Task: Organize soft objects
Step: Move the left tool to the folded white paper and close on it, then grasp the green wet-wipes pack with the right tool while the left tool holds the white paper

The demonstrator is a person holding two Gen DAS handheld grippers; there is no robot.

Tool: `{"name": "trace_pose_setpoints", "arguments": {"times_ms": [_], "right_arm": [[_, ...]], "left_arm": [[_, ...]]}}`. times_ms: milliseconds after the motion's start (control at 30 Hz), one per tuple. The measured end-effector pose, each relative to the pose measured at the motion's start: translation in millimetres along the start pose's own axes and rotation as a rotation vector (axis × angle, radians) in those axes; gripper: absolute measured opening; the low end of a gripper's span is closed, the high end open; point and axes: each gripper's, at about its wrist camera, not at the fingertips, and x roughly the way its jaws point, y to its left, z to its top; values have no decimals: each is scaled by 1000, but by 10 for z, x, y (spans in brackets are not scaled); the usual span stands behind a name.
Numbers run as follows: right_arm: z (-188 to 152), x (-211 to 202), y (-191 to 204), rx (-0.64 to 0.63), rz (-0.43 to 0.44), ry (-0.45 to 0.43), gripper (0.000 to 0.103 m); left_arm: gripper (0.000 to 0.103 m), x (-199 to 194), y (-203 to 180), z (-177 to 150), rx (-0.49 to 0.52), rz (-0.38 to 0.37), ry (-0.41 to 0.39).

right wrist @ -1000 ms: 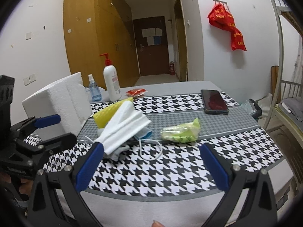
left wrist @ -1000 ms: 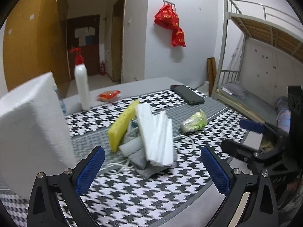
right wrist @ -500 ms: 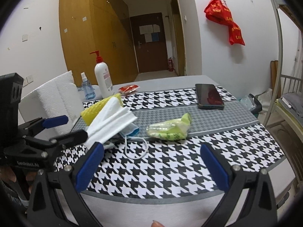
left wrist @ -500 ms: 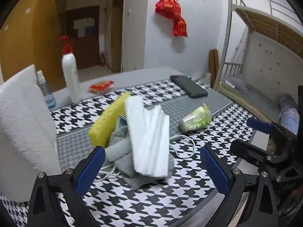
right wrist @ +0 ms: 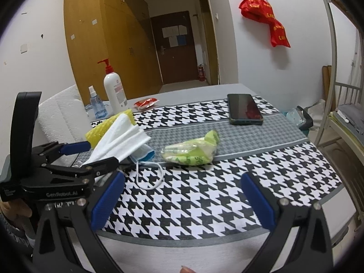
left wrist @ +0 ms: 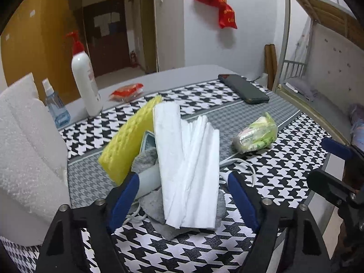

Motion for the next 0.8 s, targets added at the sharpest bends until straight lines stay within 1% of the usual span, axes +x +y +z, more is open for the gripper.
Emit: {"name": "trace_pose_setpoints", "arguments": {"times_ms": [67, 133, 200, 300, 333, 367, 400, 467, 600, 800], "right_arm": [[2, 6, 1, -4, 3, 2, 103], [3, 12, -2, -8, 4, 5, 103], [12, 35, -4, -7, 6, 9, 103], [11, 62, -15, -9, 6, 17, 103], [12, 68, -18, -9, 6, 19, 103], [11, 77, -14, -10, 6, 20, 103], [14, 80, -11, -12, 6, 21, 103], [19, 84, -11, -14, 4, 22, 103], [28, 112, -14, -15, 0, 30, 103], [44, 123, -5, -15, 5, 29, 103]], "left_arm": [[66, 45, 19, -11, -10, 4, 26], [63, 75, 40, -17, -24, 1, 39], [57, 72, 29, -23, -20, 11, 36], [40, 54, 30, -25, -26, -11, 30], [30, 55, 33, -28, -31, -27, 32], [25, 55, 27, -27, -34, -36, 33], [24, 52, 21, -30, -33, -44, 31], [17, 26, -3, -39, -23, -49, 19], [15, -75, -1, -36, -20, -81, -7], [14, -340, 41, -17, -15, -104, -71]]}}
